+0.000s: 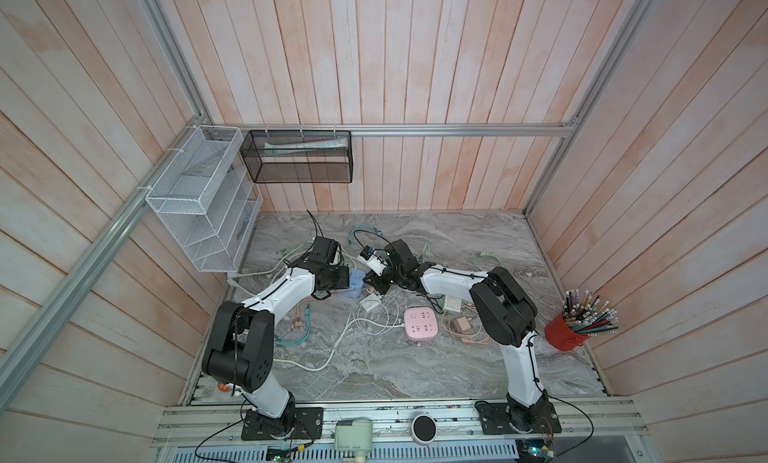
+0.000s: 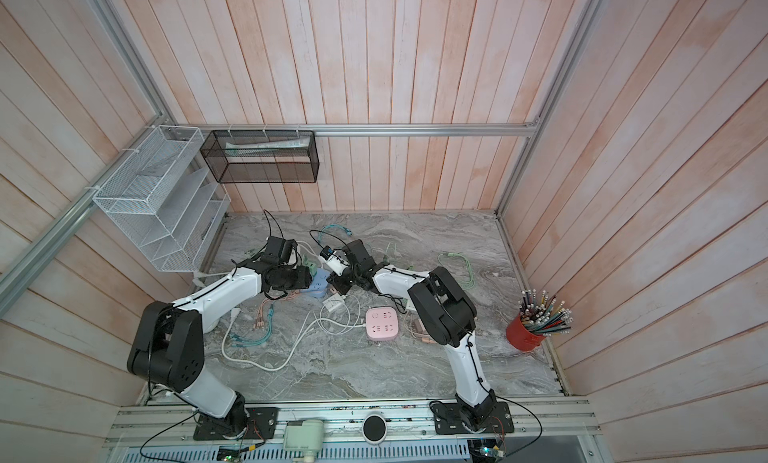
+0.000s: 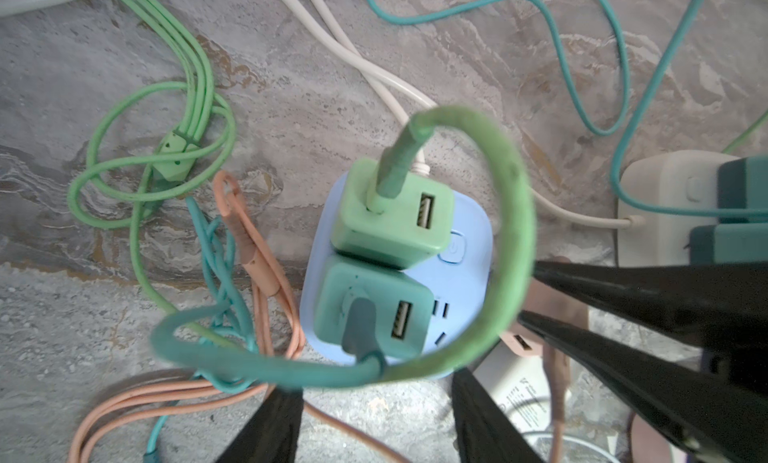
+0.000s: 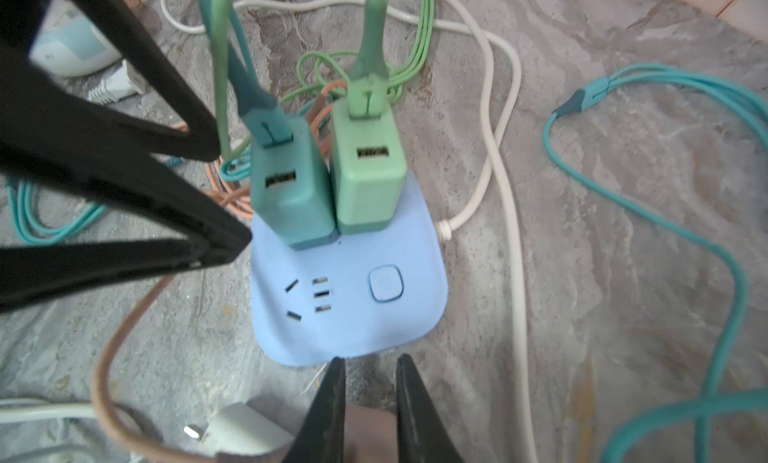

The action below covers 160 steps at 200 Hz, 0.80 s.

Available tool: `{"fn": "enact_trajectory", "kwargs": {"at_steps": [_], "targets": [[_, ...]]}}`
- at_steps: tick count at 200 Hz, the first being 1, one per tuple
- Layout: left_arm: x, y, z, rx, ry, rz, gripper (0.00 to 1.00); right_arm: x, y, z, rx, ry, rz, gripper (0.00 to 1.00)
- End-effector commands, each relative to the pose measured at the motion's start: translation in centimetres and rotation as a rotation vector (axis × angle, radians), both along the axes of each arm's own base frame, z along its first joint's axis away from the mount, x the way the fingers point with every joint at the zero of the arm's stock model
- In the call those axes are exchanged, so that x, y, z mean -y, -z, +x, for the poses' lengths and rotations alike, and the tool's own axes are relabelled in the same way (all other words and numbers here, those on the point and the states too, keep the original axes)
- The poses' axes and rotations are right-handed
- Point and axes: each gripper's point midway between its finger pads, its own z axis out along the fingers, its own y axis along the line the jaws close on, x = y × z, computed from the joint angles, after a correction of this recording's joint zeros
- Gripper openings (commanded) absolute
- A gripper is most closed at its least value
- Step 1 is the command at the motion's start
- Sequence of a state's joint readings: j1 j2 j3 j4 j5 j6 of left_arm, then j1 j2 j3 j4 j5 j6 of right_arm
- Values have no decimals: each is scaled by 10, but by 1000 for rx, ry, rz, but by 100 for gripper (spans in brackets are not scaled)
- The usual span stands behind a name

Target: Pull the plug off the socket

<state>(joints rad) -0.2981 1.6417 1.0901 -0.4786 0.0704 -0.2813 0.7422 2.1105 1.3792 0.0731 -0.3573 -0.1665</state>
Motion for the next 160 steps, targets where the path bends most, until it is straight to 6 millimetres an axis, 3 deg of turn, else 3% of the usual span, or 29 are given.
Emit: {"fn": "enact_trajectory", "kwargs": {"at_steps": [1, 39, 111, 139, 160], "targets": [[4, -8, 11, 31, -1, 5, 60, 11, 6, -18, -25, -18, -34, 20], [3, -6, 18, 41, -7, 18, 60, 16, 10, -21, -28, 6, -37, 24], [-2, -13, 21, 71, -33, 38, 59, -5, -32, 8, 52, 51, 59, 38], [-4, -24, 16, 95, -30, 50, 59, -9, -39, 15, 63, 74, 83, 43], [-7, -20, 15, 92, -24, 68, 59, -12, -38, 20, 52, 86, 93, 46]]}}
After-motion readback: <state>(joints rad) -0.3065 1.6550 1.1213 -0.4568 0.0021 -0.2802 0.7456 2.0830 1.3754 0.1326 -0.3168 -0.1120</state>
